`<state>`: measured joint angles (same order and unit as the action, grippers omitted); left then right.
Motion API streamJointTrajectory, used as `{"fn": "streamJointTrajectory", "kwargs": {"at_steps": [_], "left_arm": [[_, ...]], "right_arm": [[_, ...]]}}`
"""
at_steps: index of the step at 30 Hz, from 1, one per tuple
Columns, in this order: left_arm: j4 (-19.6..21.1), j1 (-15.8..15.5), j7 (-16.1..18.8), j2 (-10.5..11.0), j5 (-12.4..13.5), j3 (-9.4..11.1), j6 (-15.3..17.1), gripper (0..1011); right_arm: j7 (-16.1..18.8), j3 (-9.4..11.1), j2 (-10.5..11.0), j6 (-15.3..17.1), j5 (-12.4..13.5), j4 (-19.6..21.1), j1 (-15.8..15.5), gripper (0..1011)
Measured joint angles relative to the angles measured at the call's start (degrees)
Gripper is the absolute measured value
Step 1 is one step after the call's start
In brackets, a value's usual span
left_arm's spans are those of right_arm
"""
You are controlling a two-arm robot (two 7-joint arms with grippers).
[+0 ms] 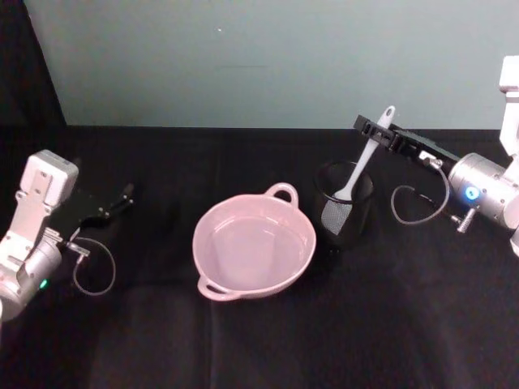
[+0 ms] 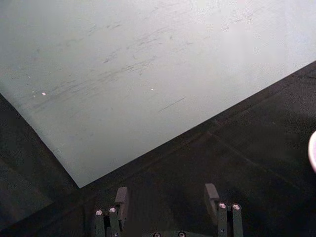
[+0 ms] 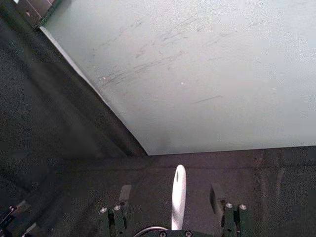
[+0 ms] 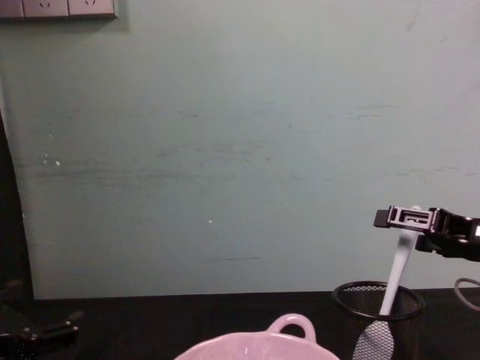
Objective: Use the one hand to pick up the spoon and stir the clear water in the bowl.
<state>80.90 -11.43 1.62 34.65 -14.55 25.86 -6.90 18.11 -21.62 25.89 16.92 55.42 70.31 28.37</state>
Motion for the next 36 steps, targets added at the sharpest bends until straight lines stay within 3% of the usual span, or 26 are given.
{"fn": "streamJointTrajectory", "kwargs": {"at_steps": [7,14,22,25,31,32,36], "left_arm": [[0.0,0.0,0.0,0.0,0.0,0.0,0.0,1011],[0.0,0.0,0.0,0.0,0.0,0.0,0.0,1011],[0.0,0.0,0.0,0.0,0.0,0.0,0.0,1011],[0.0,0.0,0.0,0.0,0.0,0.0,0.0,1011],[0.0,0.0,0.0,0.0,0.0,0.0,0.0,1011],[0.0,0.0,0.0,0.0,0.0,0.0,0.0,1011],[0.0,0.0,0.0,0.0,0.0,0.0,0.0,1011]], "right_arm": [[0.0,0.0,0.0,0.1,0.0,0.1,0.0,999],[0.0,0.0,0.0,0.1,-0.1,0.1,0.1,862],[0.0,0.0,0.1,0.2,-0.1,0.2,0.1,594],[0.0,0.0,0.1,0.2,-0.1,0.2,0.1,537],[0.0,0.0,0.1,0.2,-0.1,0.2,0.1,309],[0.0,0.0,0.1,0.2,-0.1,0.2,0.1,309],[0.0,0.0,0.1,0.2,-0.1,0.2,0.1,139]]}}
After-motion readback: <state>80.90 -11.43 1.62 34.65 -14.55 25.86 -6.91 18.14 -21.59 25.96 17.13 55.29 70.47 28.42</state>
